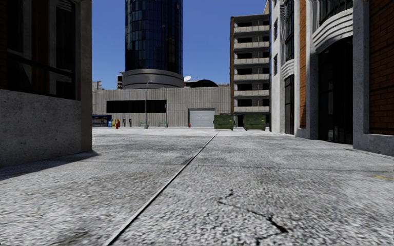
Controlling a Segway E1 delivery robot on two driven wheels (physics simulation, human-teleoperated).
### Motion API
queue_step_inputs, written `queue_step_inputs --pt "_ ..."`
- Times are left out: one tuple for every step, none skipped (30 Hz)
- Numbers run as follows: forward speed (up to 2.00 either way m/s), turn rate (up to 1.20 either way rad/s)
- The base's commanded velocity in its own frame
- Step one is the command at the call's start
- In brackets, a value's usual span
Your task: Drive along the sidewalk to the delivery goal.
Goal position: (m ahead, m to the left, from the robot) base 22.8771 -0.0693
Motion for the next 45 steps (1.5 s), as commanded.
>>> queue_step_inputs --pt "2.0 0.0" --pt "2.0 0.0" --pt "2.0 0.0" --pt "2.0 0.0" --pt "2.0 0.0" --pt "2.0 0.0" --pt "2.0 0.0" --pt "2.0 0.0" --pt "2.0 0.0" --pt "2.0 0.0" --pt "2.0 0.0" --pt "2.0 0.0" --pt "2.0 0.0" --pt "2.0 0.0" --pt "2.0 0.0" --pt "2.0 0.0" --pt "2.0 0.0" --pt "2.0 0.0" --pt "2.0 0.0" --pt "2.0 0.0" --pt "2.0 0.0" --pt "2.0 0.0" --pt "2.0 0.0" --pt "2.0 0.0" --pt "2.0 0.0" --pt "2.0 0.0" --pt "2.0 0.0" --pt "2.0 0.0" --pt "2.0 0.0" --pt "2.0 0.0" --pt "2.0 0.0" --pt "2.0 0.0" --pt "2.0 0.0" --pt "2.0 0.0" --pt "2.0 0.0" --pt "2.0 0.0" --pt "2.0 0.0" --pt "2.0 0.0" --pt "2.0 0.0" --pt "2.0 0.0" --pt "2.0 0.0" --pt "2.0 0.0" --pt "2.0 0.0" --pt "2.0 0.0" --pt "2.0 0.0"
